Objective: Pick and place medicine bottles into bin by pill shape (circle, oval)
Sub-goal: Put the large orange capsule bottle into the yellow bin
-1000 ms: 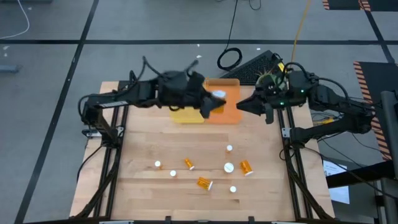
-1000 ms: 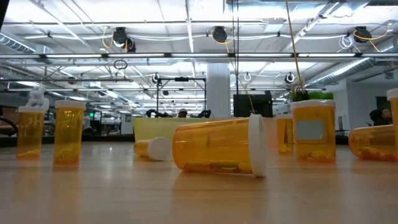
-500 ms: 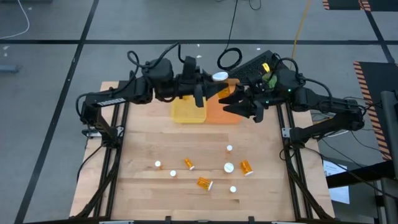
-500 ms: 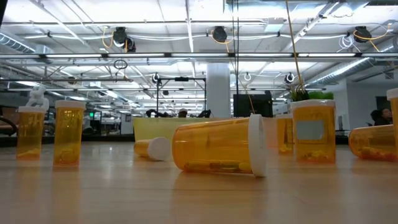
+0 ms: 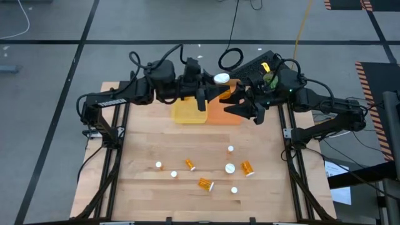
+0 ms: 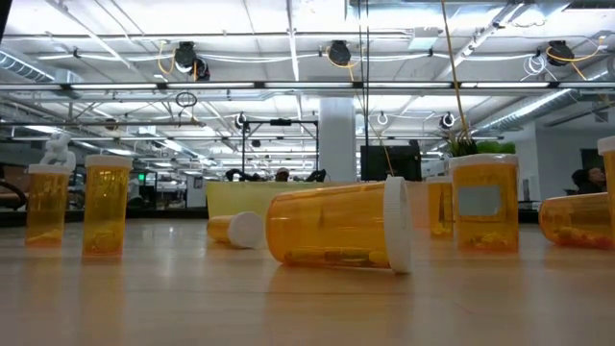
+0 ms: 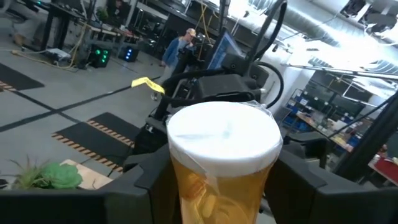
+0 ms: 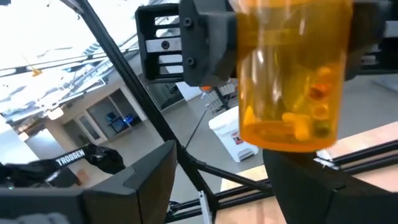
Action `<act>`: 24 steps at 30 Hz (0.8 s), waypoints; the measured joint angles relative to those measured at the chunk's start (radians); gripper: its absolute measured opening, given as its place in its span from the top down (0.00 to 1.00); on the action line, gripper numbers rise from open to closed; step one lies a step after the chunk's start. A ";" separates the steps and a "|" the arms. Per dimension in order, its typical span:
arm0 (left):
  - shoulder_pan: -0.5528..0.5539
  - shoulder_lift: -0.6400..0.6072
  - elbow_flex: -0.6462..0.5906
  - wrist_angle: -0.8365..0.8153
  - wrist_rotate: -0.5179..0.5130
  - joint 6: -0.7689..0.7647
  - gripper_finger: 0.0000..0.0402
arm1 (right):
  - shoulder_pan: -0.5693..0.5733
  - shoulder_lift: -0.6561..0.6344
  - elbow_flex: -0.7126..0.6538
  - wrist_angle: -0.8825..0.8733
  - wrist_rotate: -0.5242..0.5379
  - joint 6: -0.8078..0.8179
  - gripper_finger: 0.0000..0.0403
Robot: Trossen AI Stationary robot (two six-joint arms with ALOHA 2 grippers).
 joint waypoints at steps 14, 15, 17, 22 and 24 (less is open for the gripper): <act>0.000 0.000 0.000 -0.010 0.010 0.043 0.50 | -0.007 0.000 0.000 -0.005 0.125 -0.032 0.43; 0.000 0.000 0.000 -0.014 0.010 0.047 0.50 | -0.007 0.000 0.000 -0.006 0.127 -0.032 0.42; 0.000 0.000 0.000 -0.018 0.011 0.056 0.50 | -0.007 0.000 0.000 -0.007 0.129 -0.032 0.42; 0.000 0.000 0.000 -0.019 0.015 0.062 0.50 | -0.008 0.000 0.000 -0.008 0.155 -0.055 0.42; -0.001 0.000 0.000 -0.018 0.016 0.062 0.50 | -0.008 0.000 0.000 -0.012 0.156 -0.059 0.42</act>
